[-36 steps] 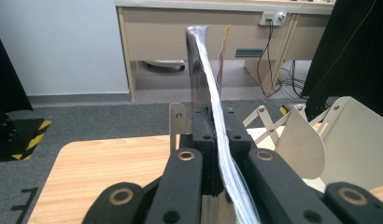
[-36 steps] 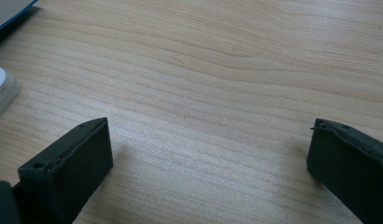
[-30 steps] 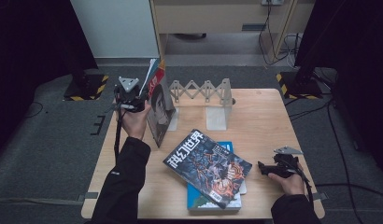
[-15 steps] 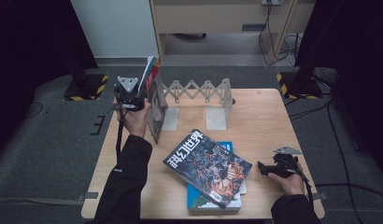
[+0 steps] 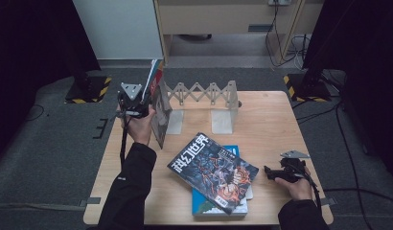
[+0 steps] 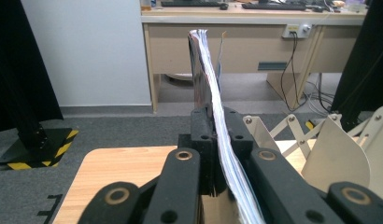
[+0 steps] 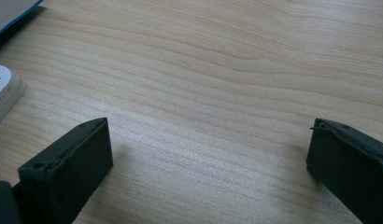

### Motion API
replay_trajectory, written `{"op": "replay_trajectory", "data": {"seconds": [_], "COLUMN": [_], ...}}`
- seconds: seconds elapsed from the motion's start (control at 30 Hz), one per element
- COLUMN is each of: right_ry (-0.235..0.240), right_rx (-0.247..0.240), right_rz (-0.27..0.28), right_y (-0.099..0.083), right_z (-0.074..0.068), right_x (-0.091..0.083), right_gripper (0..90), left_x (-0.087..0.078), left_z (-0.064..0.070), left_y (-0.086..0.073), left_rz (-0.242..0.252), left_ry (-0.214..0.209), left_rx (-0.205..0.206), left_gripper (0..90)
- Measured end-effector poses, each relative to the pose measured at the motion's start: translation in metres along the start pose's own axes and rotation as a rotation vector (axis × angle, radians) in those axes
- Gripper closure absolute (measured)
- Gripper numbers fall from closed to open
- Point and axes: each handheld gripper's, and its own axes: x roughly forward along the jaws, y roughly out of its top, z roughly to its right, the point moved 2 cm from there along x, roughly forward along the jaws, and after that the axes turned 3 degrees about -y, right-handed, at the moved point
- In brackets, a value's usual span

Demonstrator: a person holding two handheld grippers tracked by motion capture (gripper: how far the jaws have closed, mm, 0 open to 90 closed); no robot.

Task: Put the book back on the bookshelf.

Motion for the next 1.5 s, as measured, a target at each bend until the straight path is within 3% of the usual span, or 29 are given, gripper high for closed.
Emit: {"op": "replay_trajectory", "data": {"seconds": [0.33,0.73,1.1,1.27,1.5], "right_ry": [0.0,-0.001,-0.003,-0.01,-0.017], "right_rx": [0.0,0.002,0.005,0.015,0.02], "right_rz": [0.0,-0.001,-0.002,0.0,-0.001], "right_y": [0.0,0.0,0.0,0.0,0.0], "right_z": [0.0,0.0,0.0,0.0,-0.001], "right_x": [0.0,0.0,0.0,0.0,0.0], "right_gripper": [0.6,0.6,0.5,0.4,0.4], "left_x": [-0.008,-0.024,-0.049,-0.063,-0.079], "left_z": [-0.005,-0.01,-0.016,-0.02,-0.032], "left_y": [0.001,-0.002,0.0,-0.006,-0.022], "left_rz": [0.021,0.042,0.076,0.068,0.042], "left_ry": [-0.061,-0.065,-0.123,-0.147,-0.191], "left_rx": [-0.026,0.018,0.019,0.036,0.012], "left_gripper": [71.3,53.5,43.0,38.6,34.5]}}
